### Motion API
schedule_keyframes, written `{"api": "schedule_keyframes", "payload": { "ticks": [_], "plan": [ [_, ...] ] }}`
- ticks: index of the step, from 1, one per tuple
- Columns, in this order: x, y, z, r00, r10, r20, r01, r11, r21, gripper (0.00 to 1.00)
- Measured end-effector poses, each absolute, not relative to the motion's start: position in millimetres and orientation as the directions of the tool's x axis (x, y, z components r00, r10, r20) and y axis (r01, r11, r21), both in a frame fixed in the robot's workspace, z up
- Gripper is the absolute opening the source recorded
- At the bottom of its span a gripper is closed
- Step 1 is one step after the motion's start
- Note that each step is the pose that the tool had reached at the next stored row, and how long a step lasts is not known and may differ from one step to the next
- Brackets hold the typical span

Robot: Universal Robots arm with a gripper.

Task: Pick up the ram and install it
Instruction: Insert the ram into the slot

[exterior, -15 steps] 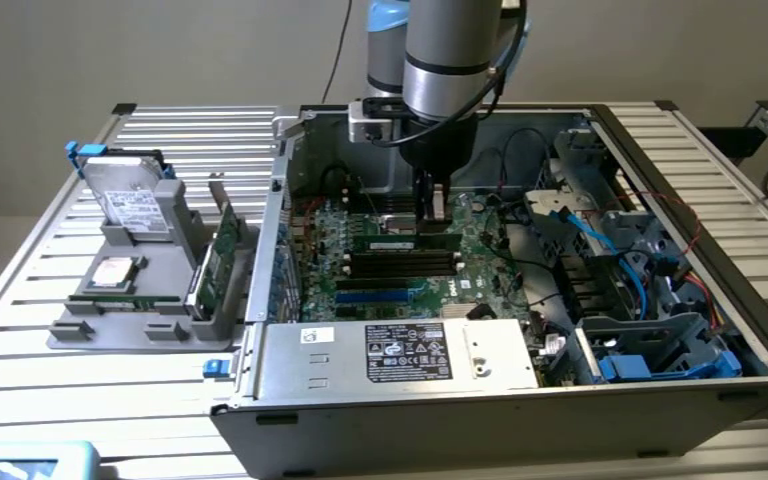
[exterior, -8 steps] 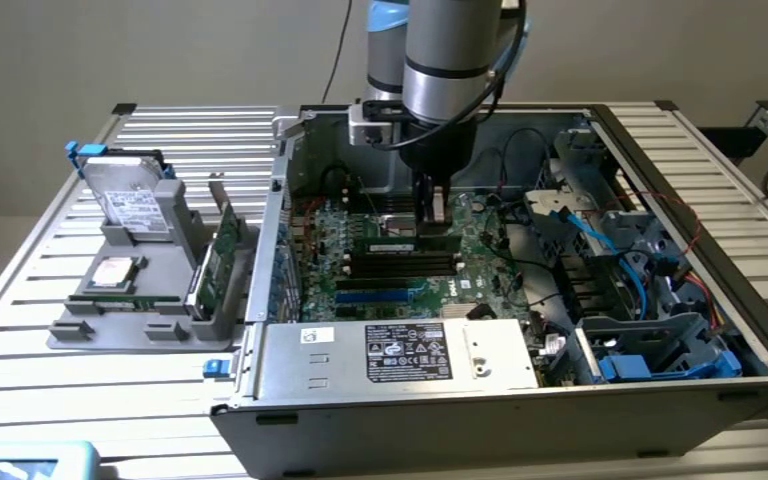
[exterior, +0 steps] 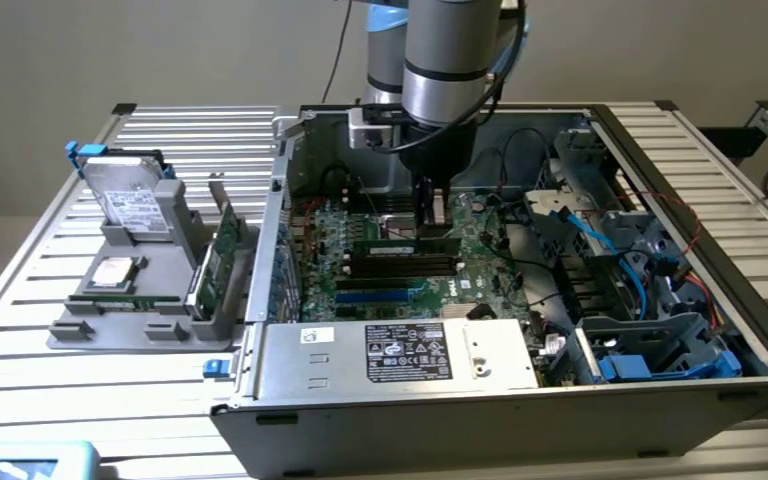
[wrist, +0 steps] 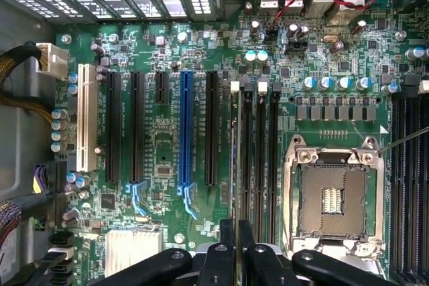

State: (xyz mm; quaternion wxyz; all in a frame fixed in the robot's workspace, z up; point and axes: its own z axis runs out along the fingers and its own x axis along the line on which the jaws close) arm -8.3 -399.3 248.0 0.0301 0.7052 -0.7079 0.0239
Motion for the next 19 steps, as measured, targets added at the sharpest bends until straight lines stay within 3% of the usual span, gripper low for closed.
{"api": "schedule_keyframes", "payload": {
  "ticks": [19],
  "plan": [
    [-9.5, -392.8, 239.1, 0.007, -0.996, 0.089, -1.0, -0.007, 0.008, 0.14]
  ]
}}
